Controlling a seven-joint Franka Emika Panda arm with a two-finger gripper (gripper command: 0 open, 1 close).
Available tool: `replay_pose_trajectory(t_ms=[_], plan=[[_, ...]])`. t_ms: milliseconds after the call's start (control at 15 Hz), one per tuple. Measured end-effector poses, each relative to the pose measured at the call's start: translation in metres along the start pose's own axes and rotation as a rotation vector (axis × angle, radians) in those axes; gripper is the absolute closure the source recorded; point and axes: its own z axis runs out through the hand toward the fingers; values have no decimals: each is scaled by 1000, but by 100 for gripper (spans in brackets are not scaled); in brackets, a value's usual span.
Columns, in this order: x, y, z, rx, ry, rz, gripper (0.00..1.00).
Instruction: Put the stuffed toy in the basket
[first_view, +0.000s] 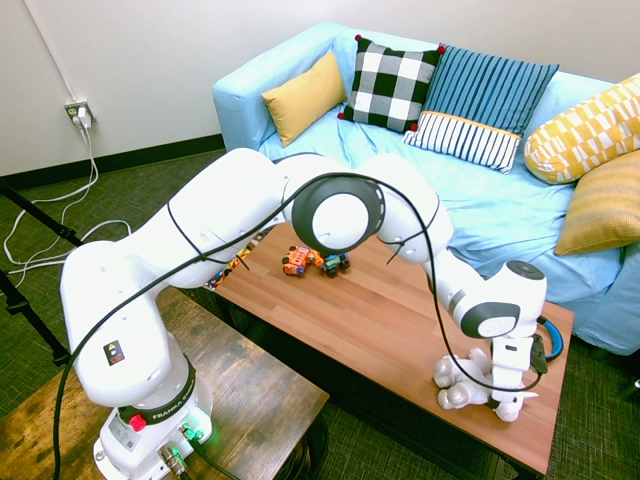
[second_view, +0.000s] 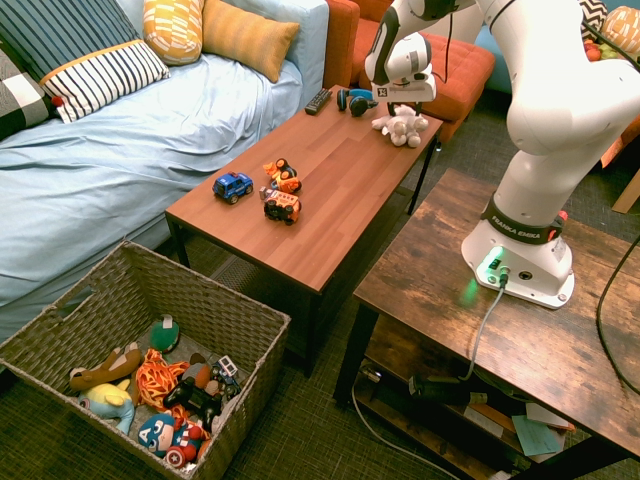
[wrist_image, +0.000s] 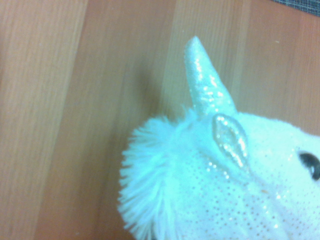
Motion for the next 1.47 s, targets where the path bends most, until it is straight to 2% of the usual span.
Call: replay_pose_trajectory(t_ms=[200, 400, 667, 933, 1267, 1467], plan=[[1, -2, -6, 15, -9, -22, 100], [-1, -6, -35, 56, -37, -54, 100], [-17, 3, -98, 112, -80, -94, 100], [-41, 5, -183, 203, -91, -166, 100], [-103, 9, -256, 271, -60, -269, 100], [-158, 35, -291, 301, -41, -350, 100]])
